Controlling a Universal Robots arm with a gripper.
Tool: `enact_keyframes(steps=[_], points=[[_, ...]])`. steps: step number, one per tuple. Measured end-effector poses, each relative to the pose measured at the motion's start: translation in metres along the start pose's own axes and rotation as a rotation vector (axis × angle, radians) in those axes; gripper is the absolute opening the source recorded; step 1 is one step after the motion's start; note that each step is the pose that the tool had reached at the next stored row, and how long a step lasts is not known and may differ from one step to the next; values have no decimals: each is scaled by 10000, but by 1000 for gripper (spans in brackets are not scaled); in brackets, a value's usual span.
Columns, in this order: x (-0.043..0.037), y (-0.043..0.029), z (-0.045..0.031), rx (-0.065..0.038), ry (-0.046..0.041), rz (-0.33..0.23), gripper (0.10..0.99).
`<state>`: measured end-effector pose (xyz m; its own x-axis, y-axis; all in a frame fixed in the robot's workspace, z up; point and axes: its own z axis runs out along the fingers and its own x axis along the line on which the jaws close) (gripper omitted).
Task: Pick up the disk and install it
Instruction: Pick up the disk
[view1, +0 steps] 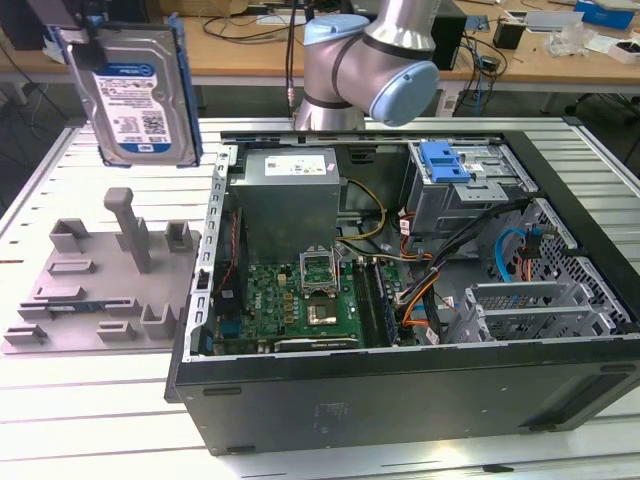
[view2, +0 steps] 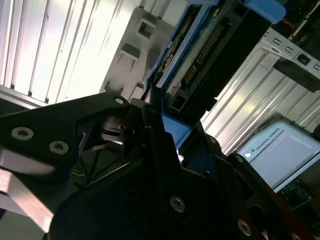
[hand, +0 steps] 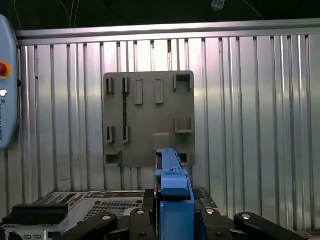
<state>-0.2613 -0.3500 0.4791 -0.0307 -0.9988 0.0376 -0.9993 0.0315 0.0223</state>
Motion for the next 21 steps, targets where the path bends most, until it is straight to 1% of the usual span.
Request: enact_keyframes(steps=[2,3,4,6,8,9,10,17,19,21], points=[[47,-163,-12,-21,2,-1,365],[65,-221,-16,-28,2,0,365],[77,-257,-18,-32,2,0,365],[120,-397,-26,-46,2,0,365],[151,-500,-29,-49,3,-1,365],[180,-591,-30,-50,3,-2,365],[199,-655,-31,-52,3,0,365],[300,-981,-35,-56,2,-3,365],[353,-1148,-37,-59,3,-1,365],[385,-1249,-37,-60,2,-2,365]])
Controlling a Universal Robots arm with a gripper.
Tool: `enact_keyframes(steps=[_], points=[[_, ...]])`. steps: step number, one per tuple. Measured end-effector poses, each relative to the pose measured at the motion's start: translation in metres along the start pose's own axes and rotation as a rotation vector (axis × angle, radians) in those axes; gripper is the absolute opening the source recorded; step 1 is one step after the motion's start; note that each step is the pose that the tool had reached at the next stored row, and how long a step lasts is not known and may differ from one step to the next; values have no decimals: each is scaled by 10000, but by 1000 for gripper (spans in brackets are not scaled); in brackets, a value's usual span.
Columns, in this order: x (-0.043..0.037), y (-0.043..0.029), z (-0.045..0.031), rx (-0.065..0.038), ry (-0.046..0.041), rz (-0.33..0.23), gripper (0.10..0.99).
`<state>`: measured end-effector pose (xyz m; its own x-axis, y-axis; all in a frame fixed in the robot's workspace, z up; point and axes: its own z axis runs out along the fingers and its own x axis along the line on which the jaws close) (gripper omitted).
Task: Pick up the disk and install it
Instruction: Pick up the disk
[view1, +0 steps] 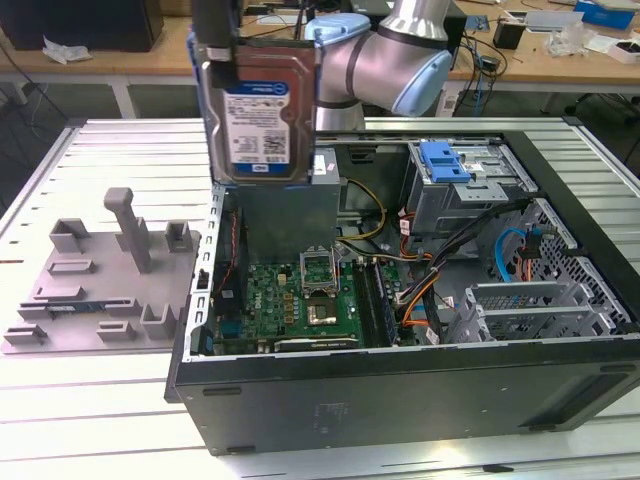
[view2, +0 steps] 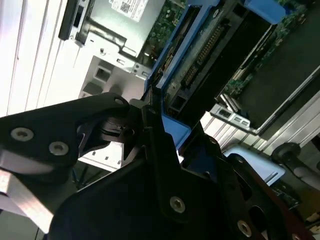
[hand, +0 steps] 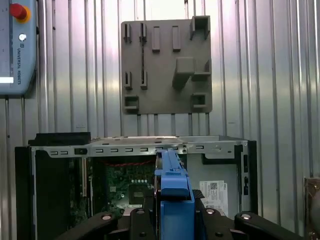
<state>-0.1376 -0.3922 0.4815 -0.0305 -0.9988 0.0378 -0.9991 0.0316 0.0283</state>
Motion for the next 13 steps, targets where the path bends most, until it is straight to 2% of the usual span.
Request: enact_keyframes(steps=[1,7,10,13], points=[[22,-72,-1,0,0,1,365],[121,-383,-6,-4,1,1,365],[202,-638,-11,-5,1,1,365],[249,-784,-13,-6,0,1,365]])
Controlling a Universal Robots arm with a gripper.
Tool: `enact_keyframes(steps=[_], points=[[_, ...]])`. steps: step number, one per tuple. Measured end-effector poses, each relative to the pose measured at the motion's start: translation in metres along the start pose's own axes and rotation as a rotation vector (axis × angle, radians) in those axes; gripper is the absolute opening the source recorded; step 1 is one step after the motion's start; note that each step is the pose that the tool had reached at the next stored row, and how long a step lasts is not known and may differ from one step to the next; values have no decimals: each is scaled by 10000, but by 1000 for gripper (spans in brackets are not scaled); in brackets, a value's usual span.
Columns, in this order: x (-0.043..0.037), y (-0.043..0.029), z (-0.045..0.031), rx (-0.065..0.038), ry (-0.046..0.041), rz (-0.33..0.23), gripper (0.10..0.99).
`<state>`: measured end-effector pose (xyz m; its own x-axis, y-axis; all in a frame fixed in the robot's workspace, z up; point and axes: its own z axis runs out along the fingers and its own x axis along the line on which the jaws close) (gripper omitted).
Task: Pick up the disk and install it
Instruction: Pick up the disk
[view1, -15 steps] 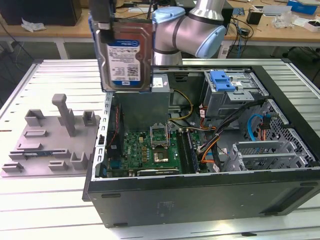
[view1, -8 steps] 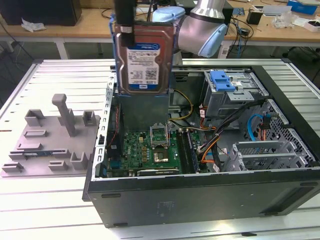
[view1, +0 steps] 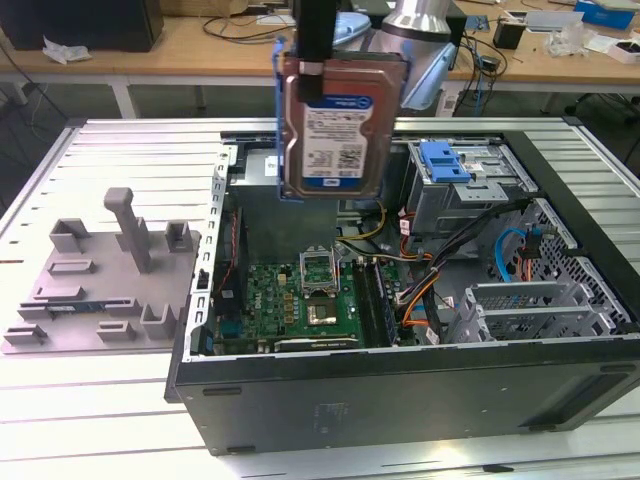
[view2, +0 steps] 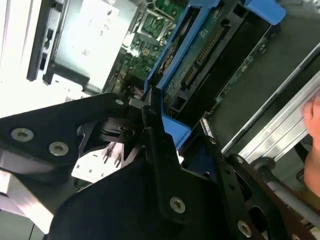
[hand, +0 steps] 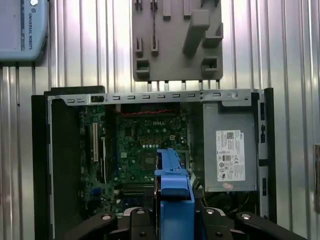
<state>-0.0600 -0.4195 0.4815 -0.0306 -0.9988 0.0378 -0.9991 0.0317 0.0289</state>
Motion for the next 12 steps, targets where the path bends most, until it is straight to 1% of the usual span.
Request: enact_keyframes(steps=[1,2,3,5,6,8,12], points=[[16,-52,-1,0,1,-2,365],[41,-128,-3,-1,1,0,365],[71,-227,-4,-3,0,0,365],[119,-386,-7,-3,1,-1,365],[135,-452,-8,-3,-1,0,365],[145,-506,-9,-3,0,-2,365],[145,-509,-10,-4,1,0,365]])
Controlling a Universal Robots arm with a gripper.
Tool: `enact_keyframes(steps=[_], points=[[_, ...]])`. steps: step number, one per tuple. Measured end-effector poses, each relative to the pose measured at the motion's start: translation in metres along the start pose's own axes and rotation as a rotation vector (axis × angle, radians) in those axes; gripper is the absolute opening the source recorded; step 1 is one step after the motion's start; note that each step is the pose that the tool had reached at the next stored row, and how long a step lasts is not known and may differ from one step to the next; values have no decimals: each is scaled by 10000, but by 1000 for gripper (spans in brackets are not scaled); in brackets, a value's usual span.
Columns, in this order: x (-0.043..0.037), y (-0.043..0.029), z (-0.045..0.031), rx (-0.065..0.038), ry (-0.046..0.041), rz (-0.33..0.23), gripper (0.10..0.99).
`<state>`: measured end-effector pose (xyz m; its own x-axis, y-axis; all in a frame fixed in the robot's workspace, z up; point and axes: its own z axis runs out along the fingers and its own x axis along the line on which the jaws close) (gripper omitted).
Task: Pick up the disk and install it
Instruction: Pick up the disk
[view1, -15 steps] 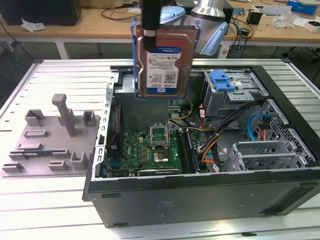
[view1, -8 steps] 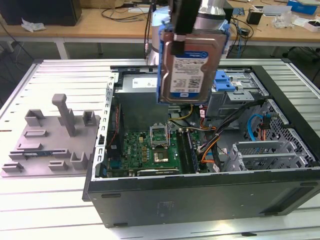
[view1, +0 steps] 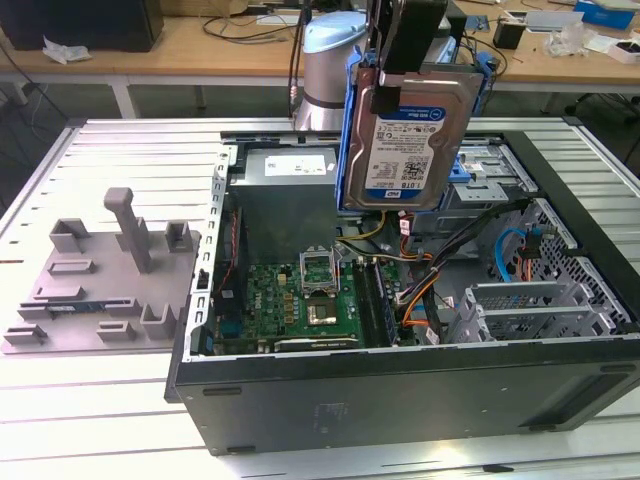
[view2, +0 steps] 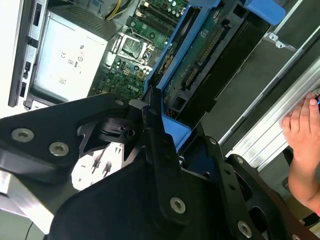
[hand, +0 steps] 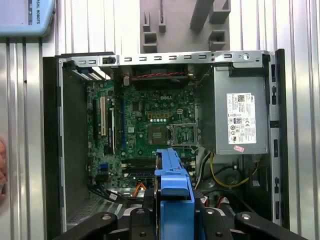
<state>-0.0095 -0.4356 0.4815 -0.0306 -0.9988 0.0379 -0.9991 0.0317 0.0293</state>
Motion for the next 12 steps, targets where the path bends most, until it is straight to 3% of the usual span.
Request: enact_keyframes(steps=[6,10,12], points=[[6,-2,0,0,-1,-2,365],[108,-5,4,2,-29,-2,365],[167,-6,6,9,-101,-3,365]])
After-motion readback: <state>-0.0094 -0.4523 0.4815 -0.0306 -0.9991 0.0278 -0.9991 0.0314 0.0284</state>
